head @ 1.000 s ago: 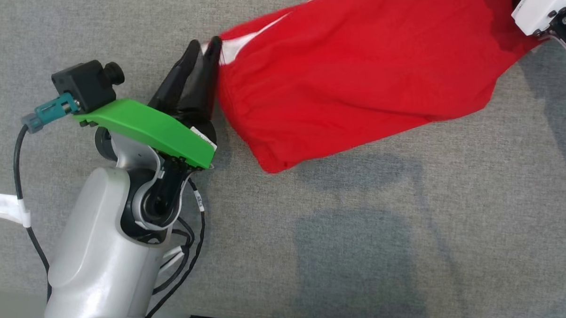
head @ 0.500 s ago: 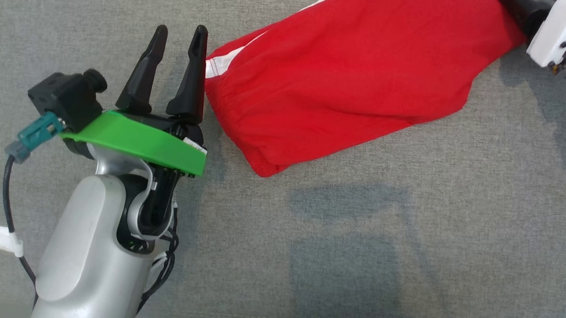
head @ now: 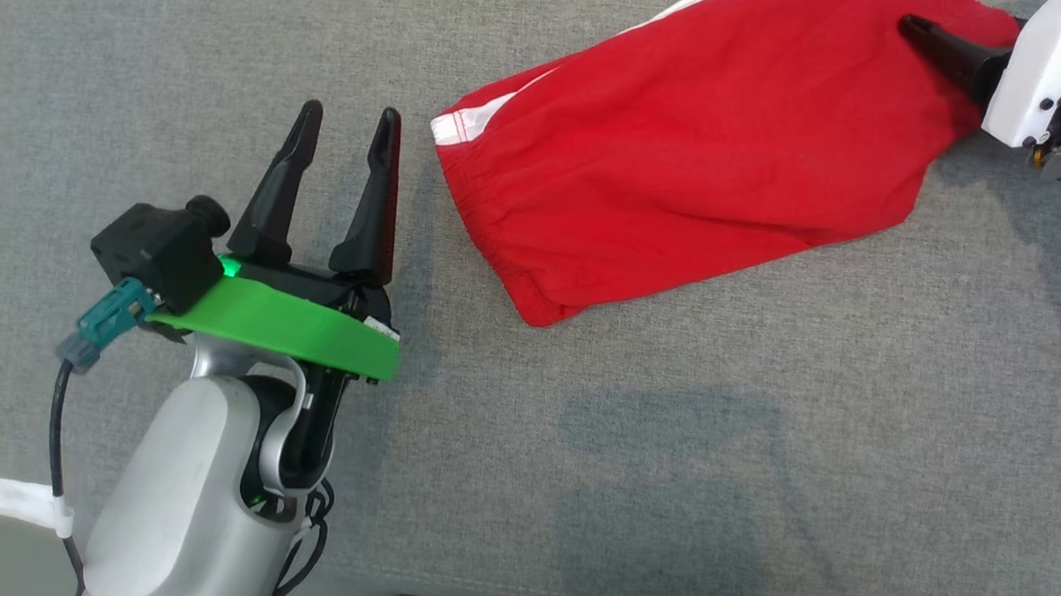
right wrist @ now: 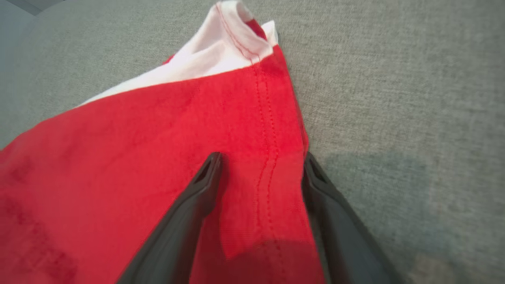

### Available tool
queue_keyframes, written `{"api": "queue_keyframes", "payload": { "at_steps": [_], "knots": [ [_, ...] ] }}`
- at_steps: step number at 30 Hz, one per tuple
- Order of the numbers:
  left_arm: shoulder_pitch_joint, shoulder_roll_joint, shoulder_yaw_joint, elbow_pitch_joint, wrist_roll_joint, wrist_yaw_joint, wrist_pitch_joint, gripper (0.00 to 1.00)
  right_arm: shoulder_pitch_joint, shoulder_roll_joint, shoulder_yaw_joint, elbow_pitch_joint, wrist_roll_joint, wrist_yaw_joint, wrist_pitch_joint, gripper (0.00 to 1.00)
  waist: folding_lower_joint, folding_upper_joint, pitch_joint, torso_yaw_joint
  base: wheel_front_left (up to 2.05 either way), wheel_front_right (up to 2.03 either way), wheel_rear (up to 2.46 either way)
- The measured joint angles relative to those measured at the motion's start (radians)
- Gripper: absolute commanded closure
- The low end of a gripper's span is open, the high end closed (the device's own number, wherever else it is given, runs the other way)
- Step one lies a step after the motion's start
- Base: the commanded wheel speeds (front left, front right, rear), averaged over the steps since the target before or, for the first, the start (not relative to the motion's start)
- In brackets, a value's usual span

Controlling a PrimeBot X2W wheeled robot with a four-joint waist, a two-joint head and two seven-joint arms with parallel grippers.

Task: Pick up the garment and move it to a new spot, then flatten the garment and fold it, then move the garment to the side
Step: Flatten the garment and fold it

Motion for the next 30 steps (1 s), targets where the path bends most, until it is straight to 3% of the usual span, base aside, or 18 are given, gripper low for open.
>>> {"api": "queue_keyframes", "payload": {
  "at_steps": [1,2,9,24,30],
  "knots": [
    [0.008,-0.001,-0.001,0.0,0.0,0.0,-0.002,0.0,-0.002,0.001,0.008,0.002,0.0,0.001,0.01,0.85,0.0,0.0,-0.005,0.003,0.0,0.0,0.0],
    [0.019,-0.001,0.0,0.003,0.0,0.001,-0.012,0.0,-0.007,0.009,0.026,0.006,-0.001,0.006,0.027,1.0,0.0,0.0,-0.014,0.006,0.0,0.0,0.0],
    [0.058,0.001,0.022,0.031,-0.002,0.005,-0.035,0.0,0.036,0.09,-0.008,0.016,0.095,0.026,0.034,1.0,0.0,0.0,-0.058,-0.002,0.0,0.0,0.0],
    [0.196,0.038,0.061,0.085,-0.049,0.005,-0.052,0.0,0.293,0.051,-0.15,-0.023,0.312,0.045,-0.032,1.0,0.0,0.0,-0.213,-0.107,0.0,0.0,0.0],
    [0.284,0.048,0.035,0.09,-0.074,0.006,-0.011,0.0,0.432,0.026,-0.158,-0.021,0.335,0.043,-0.056,1.0,0.0,0.0,-0.289,-0.156,0.0,0.0,0.0]
  ]
}}
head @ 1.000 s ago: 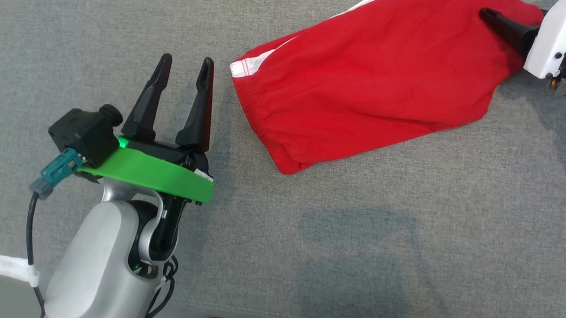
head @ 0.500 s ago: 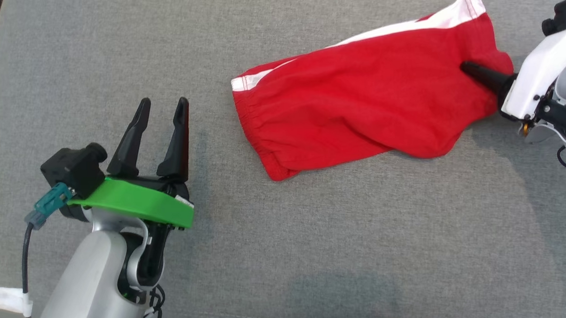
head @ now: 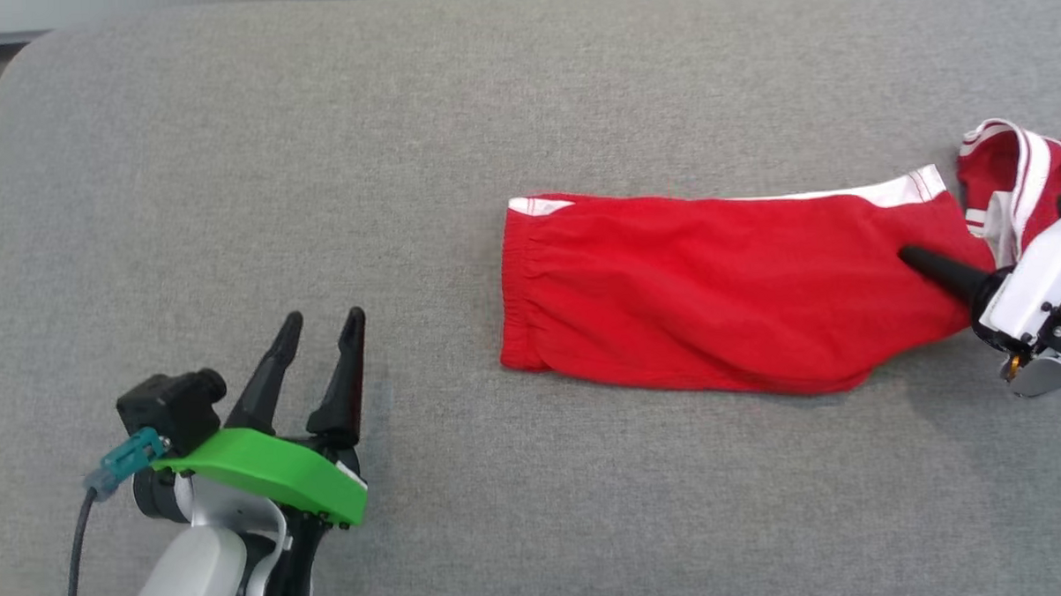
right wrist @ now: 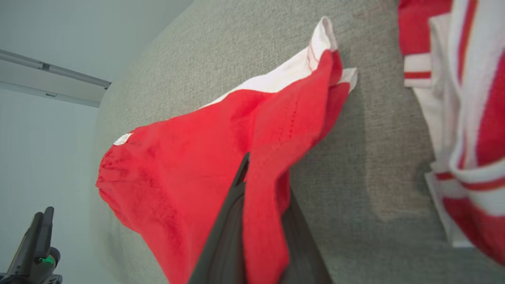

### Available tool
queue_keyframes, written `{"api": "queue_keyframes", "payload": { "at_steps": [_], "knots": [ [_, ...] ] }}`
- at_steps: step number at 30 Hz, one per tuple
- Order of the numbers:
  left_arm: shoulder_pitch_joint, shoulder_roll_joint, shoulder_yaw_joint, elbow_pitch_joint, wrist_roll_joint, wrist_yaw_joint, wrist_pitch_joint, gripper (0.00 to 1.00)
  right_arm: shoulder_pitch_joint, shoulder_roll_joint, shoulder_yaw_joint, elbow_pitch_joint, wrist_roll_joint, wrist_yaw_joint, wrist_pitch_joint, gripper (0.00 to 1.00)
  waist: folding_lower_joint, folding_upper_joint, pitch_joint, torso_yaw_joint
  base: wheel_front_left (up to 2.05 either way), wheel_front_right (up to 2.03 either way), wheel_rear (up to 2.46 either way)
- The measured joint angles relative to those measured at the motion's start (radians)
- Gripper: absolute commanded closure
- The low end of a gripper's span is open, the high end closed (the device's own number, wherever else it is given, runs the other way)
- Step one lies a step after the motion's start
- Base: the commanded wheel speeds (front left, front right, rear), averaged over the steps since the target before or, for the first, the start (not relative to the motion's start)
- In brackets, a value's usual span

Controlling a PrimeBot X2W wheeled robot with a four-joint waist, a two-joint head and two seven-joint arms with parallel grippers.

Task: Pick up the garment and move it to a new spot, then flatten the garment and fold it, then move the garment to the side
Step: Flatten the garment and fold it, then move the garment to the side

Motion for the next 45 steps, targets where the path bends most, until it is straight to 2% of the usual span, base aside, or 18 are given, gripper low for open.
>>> {"api": "queue_keyframes", "payload": {
  "at_steps": [4,6,12,20,26,27,29,30,32,34,40,45],
  "knots": [
    [0.021,0.0,-0.017,-0.04,-0.006,0.007,0.023,0.0,0.001,-0.031,-0.027,-0.067,-0.009,0.0,-0.036,1.0,0.0,0.0,-0.034,-0.034,0.0,0.0,0.0],
    [0.022,0.0,-0.023,-0.06,-0.006,0.007,0.033,0.0,-0.012,-0.026,-0.024,-0.118,-0.023,0.001,-0.042,1.0,0.0,0.0,-0.043,-0.048,0.0,0.0,0.0],
    [0.022,-0.005,-0.047,-0.11,-0.002,0.012,0.059,0.0,-0.082,0.065,0.085,-0.272,-0.091,0.001,-0.023,1.0,0.0,0.0,-0.032,-0.053,0.0,0.0,0.0],
    [0.013,-0.006,-0.074,-0.172,0.016,0.016,0.093,0.0,-0.162,0.17,0.17,-0.294,-0.202,-0.086,-0.021,1.0,0.0,0.0,0.041,-0.021,0.0,0.0,0.0],
    [-0.031,-0.011,-0.076,-0.189,0.031,0.016,0.102,0.0,-0.202,0.22,0.21,-0.249,-0.266,-0.105,-0.031,1.0,0.0,0.0,0.103,0.017,0.0,0.0,0.0],
    [-0.038,-0.012,-0.075,-0.19,0.031,0.016,0.101,0.0,-0.203,0.228,0.217,-0.24,-0.276,-0.106,-0.034,0.97,0.0,0.0,0.112,0.024,0.0,0.0,0.0],
    [-0.045,-0.013,-0.07,-0.184,0.033,0.016,0.1,0.0,-0.205,0.243,0.245,-0.218,-0.294,-0.105,-0.033,0.76,0.0,0.0,0.125,0.039,0.0,0.0,0.0],
    [-0.047,-0.012,-0.065,-0.179,0.035,0.016,0.097,0.0,-0.207,0.253,0.259,-0.21,-0.3,-0.105,-0.033,0.76,0.0,0.0,0.13,0.046,0.0,0.0,0.0],
    [-0.048,-0.012,-0.061,-0.176,0.039,0.016,0.091,0.0,-0.209,0.262,0.272,-0.203,-0.306,-0.105,-0.031,0.68,0.0,0.0,0.134,0.052,0.0,0.0,0.0],
    [-0.048,-0.011,-0.053,-0.162,0.039,0.016,0.09,0.0,-0.214,0.275,0.291,-0.194,-0.311,-0.104,-0.027,0.0,0.0,-0.0001,0.138,0.058,0.0,0.0,0.0],
    [-0.047,-0.01,-0.038,-0.128,0.038,0.016,0.074,0.0,-0.227,0.311,0.303,-0.194,-0.332,-0.091,-0.047,0.0,0.0,0.0,0.111,0.05,0.0,0.0,0.0],
    [-0.043,-0.006,-0.03,-0.113,0.033,0.016,0.072,0.0,-0.227,0.306,0.272,-0.244,-0.338,-0.078,-0.09,0.0,0.0,0.0,0.069,0.028,0.0,0.0,0.0]
  ]
}}
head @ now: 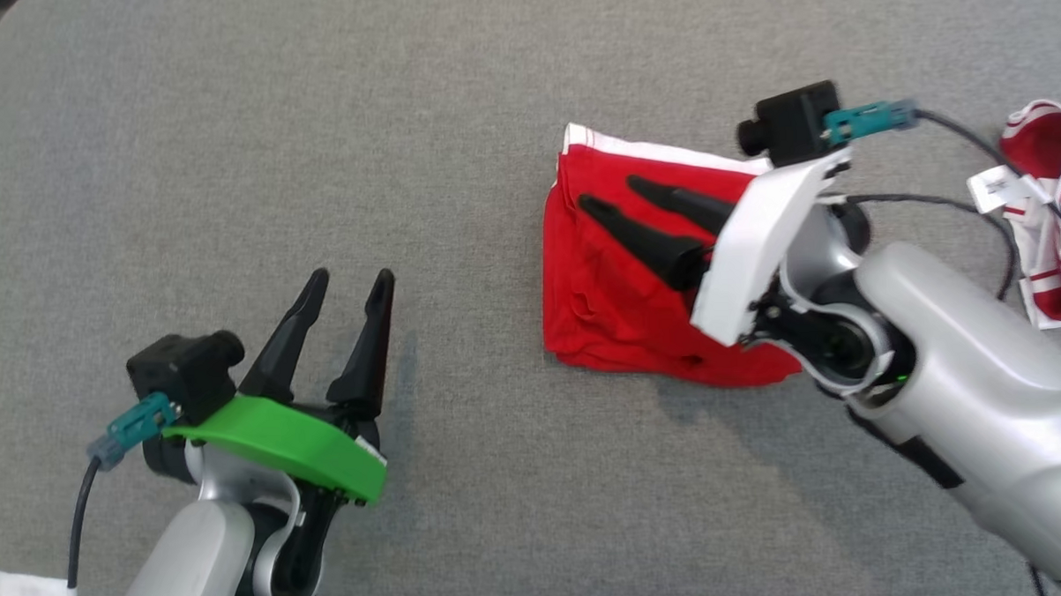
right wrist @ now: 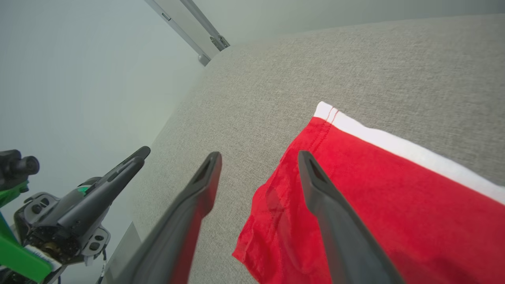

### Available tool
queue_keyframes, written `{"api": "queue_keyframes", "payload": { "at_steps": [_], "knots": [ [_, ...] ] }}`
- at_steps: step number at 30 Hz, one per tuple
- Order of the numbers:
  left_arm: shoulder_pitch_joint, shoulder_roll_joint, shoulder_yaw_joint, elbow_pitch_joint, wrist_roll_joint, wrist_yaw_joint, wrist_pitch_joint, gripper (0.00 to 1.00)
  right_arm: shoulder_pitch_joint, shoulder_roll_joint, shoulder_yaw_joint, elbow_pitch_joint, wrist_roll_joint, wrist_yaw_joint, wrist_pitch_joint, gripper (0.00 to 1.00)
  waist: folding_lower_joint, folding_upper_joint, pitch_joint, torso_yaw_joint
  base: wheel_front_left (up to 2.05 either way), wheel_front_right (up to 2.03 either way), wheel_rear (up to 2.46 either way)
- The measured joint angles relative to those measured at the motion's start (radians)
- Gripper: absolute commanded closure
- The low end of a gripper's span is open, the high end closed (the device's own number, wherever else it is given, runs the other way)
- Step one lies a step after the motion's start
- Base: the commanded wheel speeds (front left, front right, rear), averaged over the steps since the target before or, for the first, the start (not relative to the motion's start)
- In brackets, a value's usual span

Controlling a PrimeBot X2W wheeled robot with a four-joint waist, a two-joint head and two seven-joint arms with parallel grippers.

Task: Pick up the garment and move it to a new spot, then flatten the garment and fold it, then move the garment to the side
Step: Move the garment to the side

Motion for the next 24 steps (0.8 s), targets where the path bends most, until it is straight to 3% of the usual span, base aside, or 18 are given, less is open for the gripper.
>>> {"api": "queue_keyframes", "payload": {
  "at_steps": [5,11,14,19,24],
  "knots": [
    [0.042,0.015,0.021,0.007,-0.006,0.0,-0.003,0.0,0.042,-0.096,-0.066,-0.009,0.008,-0.012,-0.027,0.0,0.0,0.0,-0.044,-0.025,0.0,0.0,0.0],
    [0.054,0.009,0.016,-0.018,-0.015,0.001,-0.002,0.0,0.205,-0.204,-0.123,0.069,0.051,-0.036,-0.045,0.0,0.0,0.0,-0.073,-0.057,0.0,0.0,0.0],
    [0.054,-0.002,0.011,-0.024,-0.015,0.002,-0.002,0.0,0.263,-0.191,-0.136,0.094,0.09,-0.036,-0.063,0.0,0.0,0.0,-0.073,-0.058,0.0,0.0,0.0],
    [0.054,0.001,-0.002,-0.028,0.006,0.003,-0.002,0.0,0.278,-0.109,-0.157,0.114,0.16,-0.035,-0.092,0.0,0.0,0.0,-0.066,-0.042,0.0,0.0,0.0],
    [0.053,-0.001,-0.01,-0.028,0.014,0.009,-0.002,0.0,0.263,-0.086,-0.169,0.15,0.17,-0.032,-0.093,0.0,0.0,0.0,-0.062,-0.016,0.0,0.0,0.0]
  ]
}}
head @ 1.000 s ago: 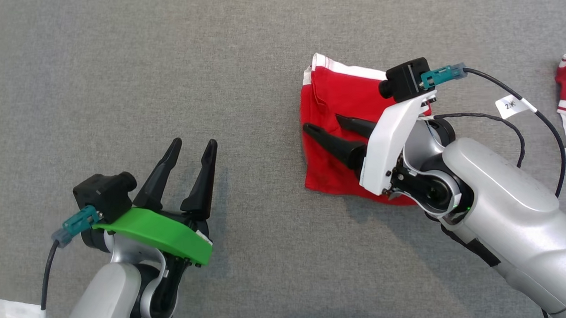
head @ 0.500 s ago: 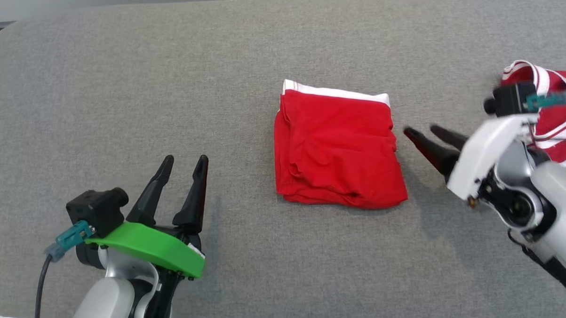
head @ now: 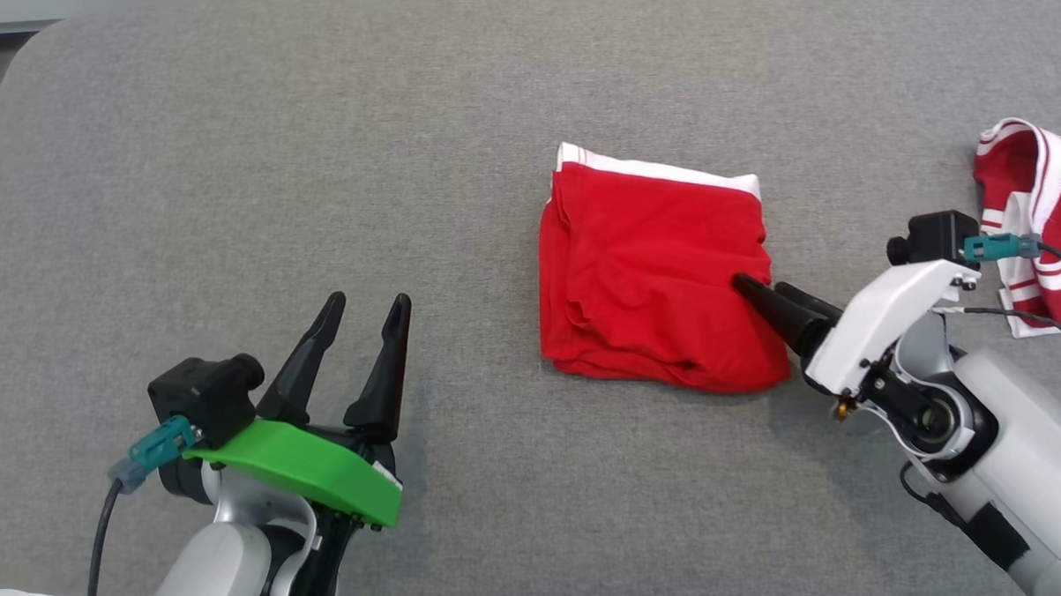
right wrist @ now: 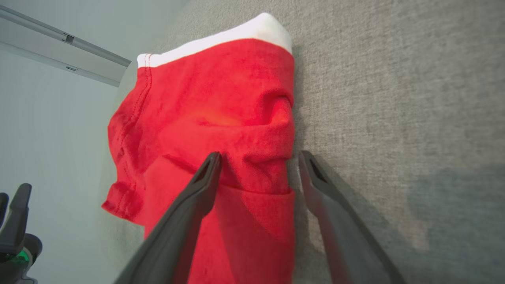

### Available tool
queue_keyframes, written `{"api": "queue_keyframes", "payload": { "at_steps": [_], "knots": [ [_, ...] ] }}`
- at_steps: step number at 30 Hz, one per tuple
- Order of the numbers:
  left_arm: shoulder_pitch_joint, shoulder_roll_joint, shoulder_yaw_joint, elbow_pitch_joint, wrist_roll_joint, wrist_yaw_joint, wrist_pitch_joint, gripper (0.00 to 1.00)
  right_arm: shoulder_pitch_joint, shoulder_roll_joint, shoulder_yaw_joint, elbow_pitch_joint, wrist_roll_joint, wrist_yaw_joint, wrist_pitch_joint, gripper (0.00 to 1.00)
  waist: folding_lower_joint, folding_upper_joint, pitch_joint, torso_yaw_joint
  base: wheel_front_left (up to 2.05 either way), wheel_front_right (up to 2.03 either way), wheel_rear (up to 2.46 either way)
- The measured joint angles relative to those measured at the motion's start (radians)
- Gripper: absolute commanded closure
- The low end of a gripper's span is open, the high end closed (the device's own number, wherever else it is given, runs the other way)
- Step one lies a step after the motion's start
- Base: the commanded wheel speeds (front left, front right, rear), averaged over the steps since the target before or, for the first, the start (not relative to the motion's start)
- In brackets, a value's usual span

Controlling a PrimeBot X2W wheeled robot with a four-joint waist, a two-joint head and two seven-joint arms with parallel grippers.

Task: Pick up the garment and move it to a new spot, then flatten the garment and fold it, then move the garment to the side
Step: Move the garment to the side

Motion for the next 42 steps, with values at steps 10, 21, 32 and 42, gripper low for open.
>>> {"api": "queue_keyframes", "payload": {
  "at_steps": [10,21,32,42],
  "knots": [
    [0.0,0.018,0.036,0.022,0.01,0.001,-0.021,0.0,-0.133,0.045,0.051,0.047,-0.022,0.054,0.039,1.0,0.0,0.0,-0.008,0.025,0.0,0.0,0.0],
    [0.065,0.021,0.075,0.044,0.006,0.01,-0.041,0.0,-0.195,-0.229,0.013,-0.012,-0.063,0.063,0.173,1.0,0.0,0.0,-0.042,-0.034,0.0,0.0,0.0],
    [0.082,-0.025,0.065,0.01,-0.019,0.01,-0.04,0.0,-0.194,-0.472,-0.134,0.041,-0.012,0.002,0.258,1.0,0.0,0.0,-0.021,-0.071,0.0,0.0,0.0],
    [0.081,-0.039,0.041,-0.008,-0.007,0.013,-0.023,0.0,-0.179,-0.568,-0.097,0.099,-0.129,-0.009,0.285,0.0,0.0,0.0,0.034,-0.068,0.0,0.0,0.0]
  ]
}}
